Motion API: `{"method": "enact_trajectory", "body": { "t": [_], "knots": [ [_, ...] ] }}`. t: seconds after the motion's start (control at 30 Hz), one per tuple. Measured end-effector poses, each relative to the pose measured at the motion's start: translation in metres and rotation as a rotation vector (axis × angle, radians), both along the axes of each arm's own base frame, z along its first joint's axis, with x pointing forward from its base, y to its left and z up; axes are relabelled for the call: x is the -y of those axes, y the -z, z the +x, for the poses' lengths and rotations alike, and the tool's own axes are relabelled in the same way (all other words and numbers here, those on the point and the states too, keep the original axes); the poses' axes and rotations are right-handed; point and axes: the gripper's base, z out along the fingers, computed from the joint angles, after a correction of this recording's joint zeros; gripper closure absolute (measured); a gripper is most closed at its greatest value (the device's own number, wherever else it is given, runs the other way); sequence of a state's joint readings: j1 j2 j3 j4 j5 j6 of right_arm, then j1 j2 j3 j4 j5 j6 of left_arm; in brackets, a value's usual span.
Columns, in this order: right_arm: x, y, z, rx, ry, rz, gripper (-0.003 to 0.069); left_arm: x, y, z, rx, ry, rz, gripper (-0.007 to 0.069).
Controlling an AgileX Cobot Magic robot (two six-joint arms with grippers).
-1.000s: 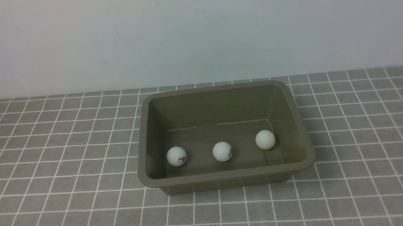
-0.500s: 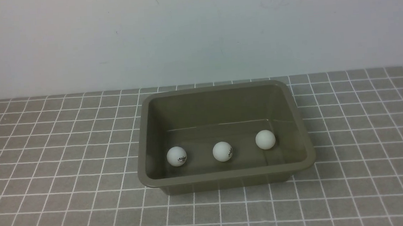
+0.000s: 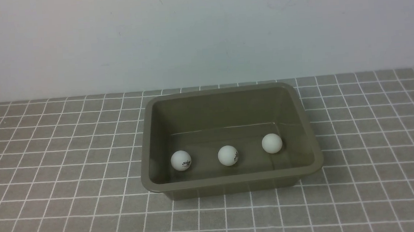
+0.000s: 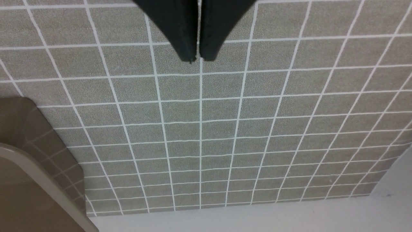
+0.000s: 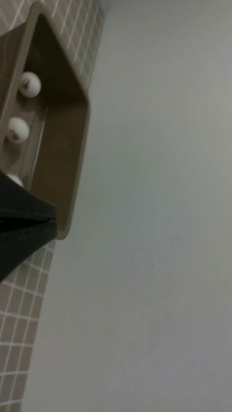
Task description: Put the table tennis balls into the box on the grey coffee tablecloth.
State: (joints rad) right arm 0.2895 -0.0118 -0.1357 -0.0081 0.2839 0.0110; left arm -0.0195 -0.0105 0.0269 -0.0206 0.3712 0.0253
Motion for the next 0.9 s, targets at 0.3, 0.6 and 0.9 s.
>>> {"method": "enact_trajectory", "body": {
  "t": [0.3, 0.6, 0.9],
  "knots": [
    [0.014, 0.061, 0.009, -0.253, 0.287, -0.075, 0.0673, 0.000, 0.000, 0.000, -0.003, 0.000, 0.001, 0.0629],
    [0.014, 0.061, 0.009, -0.253, 0.290, -0.074, 0.0673, 0.000, 0.000, 0.000, -0.003, 0.000, 0.001, 0.0629],
    [0.014, 0.061, 0.009, -0.253, 0.290, -0.074, 0.0673, 0.000, 0.000, 0.000, -0.003, 0.000, 0.001, 0.0629]
  ]
}}
